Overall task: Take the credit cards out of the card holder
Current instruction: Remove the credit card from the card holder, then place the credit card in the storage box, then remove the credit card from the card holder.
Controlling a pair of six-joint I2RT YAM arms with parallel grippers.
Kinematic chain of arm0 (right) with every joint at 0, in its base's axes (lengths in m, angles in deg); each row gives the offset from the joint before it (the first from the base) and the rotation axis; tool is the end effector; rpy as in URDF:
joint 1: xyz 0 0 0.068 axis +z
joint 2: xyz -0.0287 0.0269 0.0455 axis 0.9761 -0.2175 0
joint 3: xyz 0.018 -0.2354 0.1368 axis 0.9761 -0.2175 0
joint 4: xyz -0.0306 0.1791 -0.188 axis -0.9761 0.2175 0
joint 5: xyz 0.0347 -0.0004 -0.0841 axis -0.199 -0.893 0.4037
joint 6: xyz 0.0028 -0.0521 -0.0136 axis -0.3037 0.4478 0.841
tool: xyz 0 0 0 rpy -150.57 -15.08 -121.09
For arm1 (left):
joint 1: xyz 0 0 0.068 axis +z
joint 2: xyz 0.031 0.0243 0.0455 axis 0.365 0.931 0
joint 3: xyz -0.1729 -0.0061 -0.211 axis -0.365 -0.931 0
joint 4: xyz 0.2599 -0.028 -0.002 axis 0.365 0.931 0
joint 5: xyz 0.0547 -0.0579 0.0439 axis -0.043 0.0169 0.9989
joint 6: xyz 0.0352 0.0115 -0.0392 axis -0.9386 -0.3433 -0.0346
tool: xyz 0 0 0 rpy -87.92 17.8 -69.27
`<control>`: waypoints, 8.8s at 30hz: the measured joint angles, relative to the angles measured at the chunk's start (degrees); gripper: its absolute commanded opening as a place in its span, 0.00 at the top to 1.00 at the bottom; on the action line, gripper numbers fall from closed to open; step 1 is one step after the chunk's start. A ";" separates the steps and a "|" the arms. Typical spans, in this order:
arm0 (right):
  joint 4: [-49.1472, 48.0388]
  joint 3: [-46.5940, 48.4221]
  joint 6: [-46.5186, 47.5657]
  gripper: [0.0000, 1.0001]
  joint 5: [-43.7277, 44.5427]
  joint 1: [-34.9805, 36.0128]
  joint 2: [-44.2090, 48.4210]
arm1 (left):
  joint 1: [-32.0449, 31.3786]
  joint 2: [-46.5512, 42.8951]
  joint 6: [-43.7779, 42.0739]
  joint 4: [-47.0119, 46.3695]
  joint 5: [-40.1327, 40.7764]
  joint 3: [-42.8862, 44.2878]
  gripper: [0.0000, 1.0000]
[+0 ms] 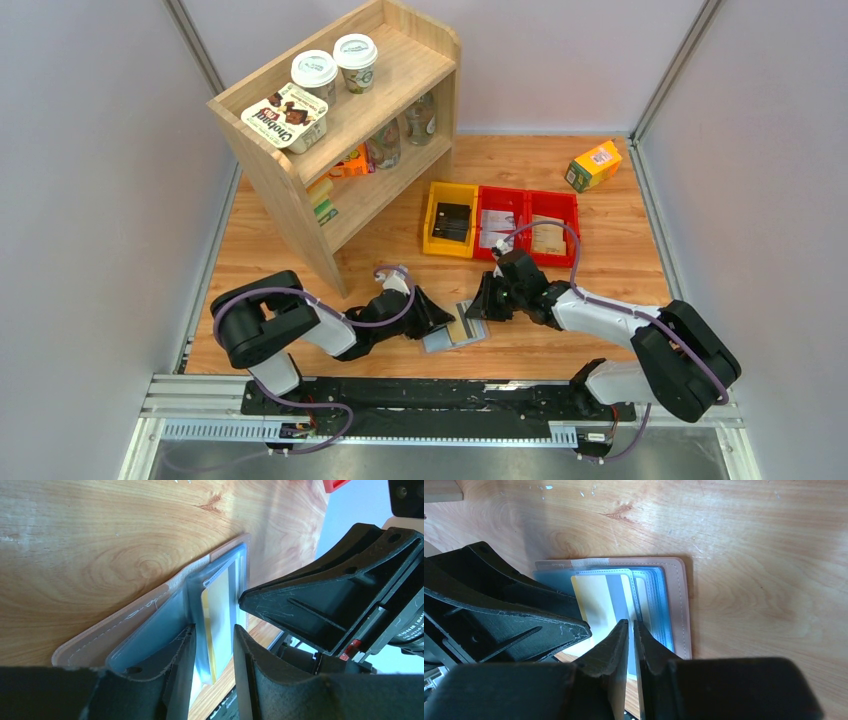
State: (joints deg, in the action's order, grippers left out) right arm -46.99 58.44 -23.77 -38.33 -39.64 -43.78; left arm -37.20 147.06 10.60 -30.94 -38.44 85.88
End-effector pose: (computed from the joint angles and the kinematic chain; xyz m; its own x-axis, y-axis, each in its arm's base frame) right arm 0.1748 0.1473 0.1436 -0.9466 0.1032 -0.3054 -0.0952 0.8157 0.5707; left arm 0.1346 -0.2171 0.1043 -0.8555 -0.4917 -0.1623 -0.1093 0.4779 -0.8716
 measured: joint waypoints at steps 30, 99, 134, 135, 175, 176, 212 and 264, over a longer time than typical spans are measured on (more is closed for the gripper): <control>-1.62 0.02 -0.44 0.85 -0.85 0.00 -0.98 | 0.00 -1.33 0.33 -7.98 0.46 -3.98 1.00; 11.15 3.50 -19.41 1.00 4.72 1.09 26.49 | -26.88 -4.72 -82.49 53.94 46.69 39.47 0.98; 14.95 16.17 13.44 1.00 17.64 -36.46 18.47 | -14.53 -34.77 -44.24 54.14 31.93 16.68 0.22; 14.03 16.26 14.14 1.00 16.41 -37.83 16.15 | -14.51 -35.65 -43.82 53.57 31.89 15.52 0.22; 22.58 17.11 15.74 0.53 7.96 -21.33 22.64 | -13.70 -27.98 -29.29 57.22 24.39 17.33 0.19; 22.58 16.13 15.10 0.54 7.61 -19.04 22.64 | -13.64 -27.47 -28.41 57.37 24.13 17.33 0.20; 12.52 6.84 6.14 0.62 7.06 5.66 -0.35 | -5.68 -14.38 -13.86 54.07 10.51 14.97 0.60; 0.98 6.80 2.54 0.81 -5.01 7.02 -0.04 | -3.06 -14.01 -8.61 41.81 4.68 9.57 0.63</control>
State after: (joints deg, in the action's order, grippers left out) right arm -46.00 65.23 -21.23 -43.33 -32.62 -43.82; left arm -40.26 133.05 1.98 10.87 -33.77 95.45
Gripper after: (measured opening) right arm 0.174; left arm 0.374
